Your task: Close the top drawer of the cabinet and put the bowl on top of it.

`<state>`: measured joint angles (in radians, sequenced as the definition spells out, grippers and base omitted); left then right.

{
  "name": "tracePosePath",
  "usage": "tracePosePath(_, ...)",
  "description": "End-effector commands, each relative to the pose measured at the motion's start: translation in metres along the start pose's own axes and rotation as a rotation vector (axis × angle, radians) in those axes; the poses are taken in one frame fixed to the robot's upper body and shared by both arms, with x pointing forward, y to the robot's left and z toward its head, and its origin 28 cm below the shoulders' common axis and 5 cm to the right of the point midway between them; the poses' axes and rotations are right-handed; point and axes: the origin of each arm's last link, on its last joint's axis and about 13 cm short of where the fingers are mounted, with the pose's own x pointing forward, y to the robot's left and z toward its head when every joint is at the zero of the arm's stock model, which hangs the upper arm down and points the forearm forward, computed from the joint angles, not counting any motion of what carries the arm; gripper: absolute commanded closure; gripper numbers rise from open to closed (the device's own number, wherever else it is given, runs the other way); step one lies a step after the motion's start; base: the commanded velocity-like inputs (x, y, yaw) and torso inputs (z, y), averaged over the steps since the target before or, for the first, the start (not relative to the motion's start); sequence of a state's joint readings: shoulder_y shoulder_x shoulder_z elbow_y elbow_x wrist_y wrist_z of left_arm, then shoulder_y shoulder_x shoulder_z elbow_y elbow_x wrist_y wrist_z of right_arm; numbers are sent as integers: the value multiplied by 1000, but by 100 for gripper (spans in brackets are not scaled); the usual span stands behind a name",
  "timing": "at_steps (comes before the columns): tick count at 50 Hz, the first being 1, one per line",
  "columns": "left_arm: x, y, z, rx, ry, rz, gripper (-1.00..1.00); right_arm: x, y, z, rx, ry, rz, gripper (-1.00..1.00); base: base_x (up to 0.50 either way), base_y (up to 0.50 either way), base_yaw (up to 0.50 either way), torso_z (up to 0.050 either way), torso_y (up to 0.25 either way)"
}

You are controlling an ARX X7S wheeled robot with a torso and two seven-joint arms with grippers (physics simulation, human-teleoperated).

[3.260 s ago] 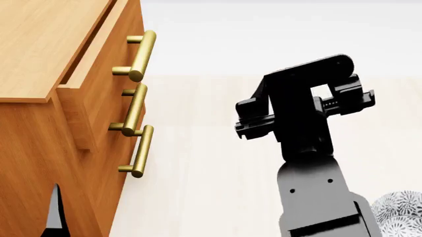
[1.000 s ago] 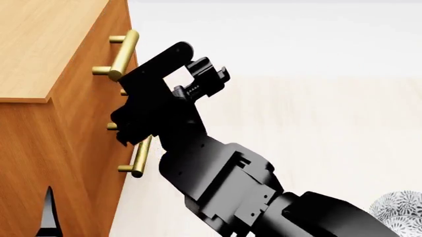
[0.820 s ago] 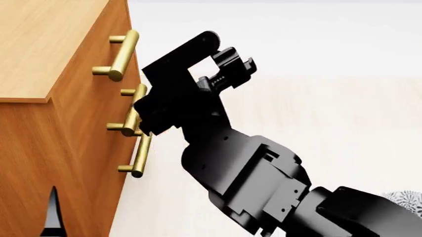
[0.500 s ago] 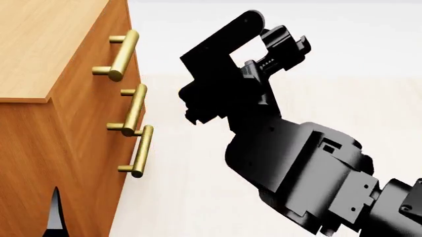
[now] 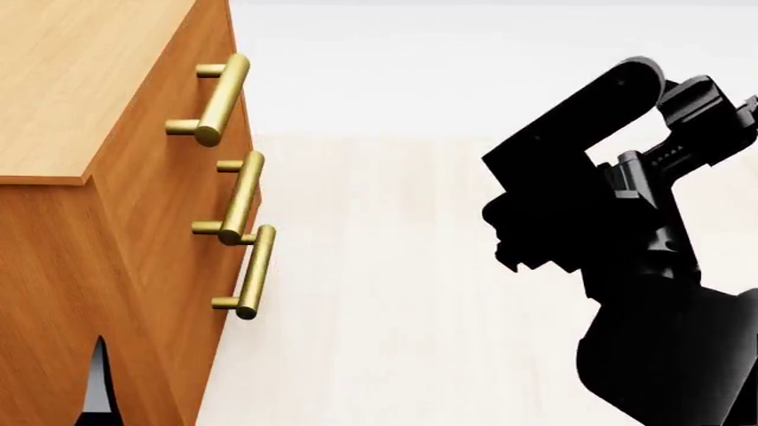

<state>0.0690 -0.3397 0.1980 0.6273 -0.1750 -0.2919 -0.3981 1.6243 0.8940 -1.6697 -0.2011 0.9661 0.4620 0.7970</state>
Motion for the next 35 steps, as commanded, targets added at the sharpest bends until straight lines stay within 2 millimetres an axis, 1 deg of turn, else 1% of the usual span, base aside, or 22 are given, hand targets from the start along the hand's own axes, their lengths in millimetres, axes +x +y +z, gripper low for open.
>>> tracePosePath(1,-1,0,1,-1,-4,-2,-100,-35,-21,-21,-48,58,-44,-100,0,0,0,0,0)
tracePosePath(2,-1,0,1,-3,-4,-3,-100,-40,-23,-24,-49,68,-48,-100,0,0,0,0,0)
tracePosePath(5,-2,0,0,-2,-3,-3,-100,-47,-25,-31,-50,87,-56,-100,0,0,0,0,0)
tracePosePath(6,-2,-1,1,-3,-4,-5,-100,-52,-25,-37,-56,104,-61,-100,0,0,0,0,0)
tracePosePath(13,-3,-1,1,0,-5,-5,-100,-73,-30,-50,-73,150,-67,-100,0,0,0,0,0)
tracePosePath(14,-3,-2,1,0,-4,-4,-100,-79,-31,-54,-76,164,-69,-100,0,0,0,0,0)
tracePosePath(17,-3,-2,0,0,-3,-6,-100,-88,-31,-60,-79,181,-66,-100,0,0,0,0,0)
tracePosePath(18,-3,-1,-1,-1,-1,-3,-100,-94,-30,-66,-77,198,-68,-100,0,0,0,0,0)
tracePosePath(22,-4,0,1,1,-3,-1,-100,-105,-29,-77,-82,234,-65,-100,0,0,0,0,0)
tracePosePath(29,-4,0,0,-2,-3,1,-100,-122,-26,-91,-93,284,-51,-100,0,0,0,0,0)
tracePosePath(32,-4,0,1,-4,-5,2,-100,-136,-22,-100,-92,310,-45,-100,0,0,0,0,0)
tracePosePath(35,-4,0,1,-3,-6,0,-100,-143,-24,-103,-91,327,-46,-100,0,0,0,0,0)
